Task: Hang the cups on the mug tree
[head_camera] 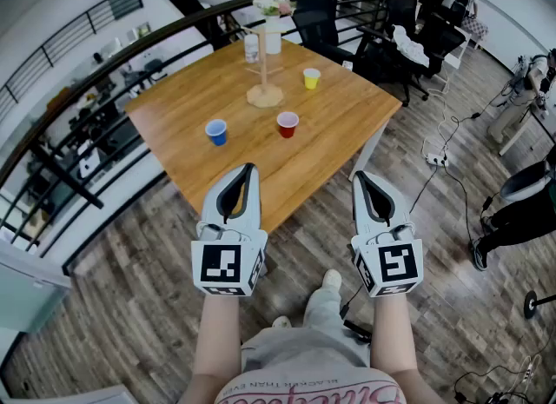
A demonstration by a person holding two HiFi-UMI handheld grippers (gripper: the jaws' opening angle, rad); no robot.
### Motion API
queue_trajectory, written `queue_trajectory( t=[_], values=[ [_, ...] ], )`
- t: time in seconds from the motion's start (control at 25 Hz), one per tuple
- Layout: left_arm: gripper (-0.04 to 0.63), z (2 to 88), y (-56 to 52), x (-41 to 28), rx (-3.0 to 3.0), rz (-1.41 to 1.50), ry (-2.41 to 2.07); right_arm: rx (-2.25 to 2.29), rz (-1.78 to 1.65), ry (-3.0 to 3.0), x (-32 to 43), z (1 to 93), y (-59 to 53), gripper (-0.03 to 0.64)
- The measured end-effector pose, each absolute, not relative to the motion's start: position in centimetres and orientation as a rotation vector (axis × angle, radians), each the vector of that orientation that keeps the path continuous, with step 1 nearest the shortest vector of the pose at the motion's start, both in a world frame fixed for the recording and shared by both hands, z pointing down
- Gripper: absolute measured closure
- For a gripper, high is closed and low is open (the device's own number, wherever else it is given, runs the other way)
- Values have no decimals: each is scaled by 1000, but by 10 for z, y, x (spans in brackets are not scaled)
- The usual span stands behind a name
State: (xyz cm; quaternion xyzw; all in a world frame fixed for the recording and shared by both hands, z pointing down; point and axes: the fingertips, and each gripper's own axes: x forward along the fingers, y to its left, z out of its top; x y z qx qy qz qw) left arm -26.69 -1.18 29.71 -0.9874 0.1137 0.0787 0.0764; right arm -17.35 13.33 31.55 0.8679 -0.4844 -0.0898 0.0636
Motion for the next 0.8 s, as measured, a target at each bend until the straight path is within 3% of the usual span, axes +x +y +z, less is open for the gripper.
queue_trajectory(
  t=[0.8],
  values=[
    [581,286,2,-240,-3007,237,318,2619,-274,-1447,-152,312,139,615]
  ],
)
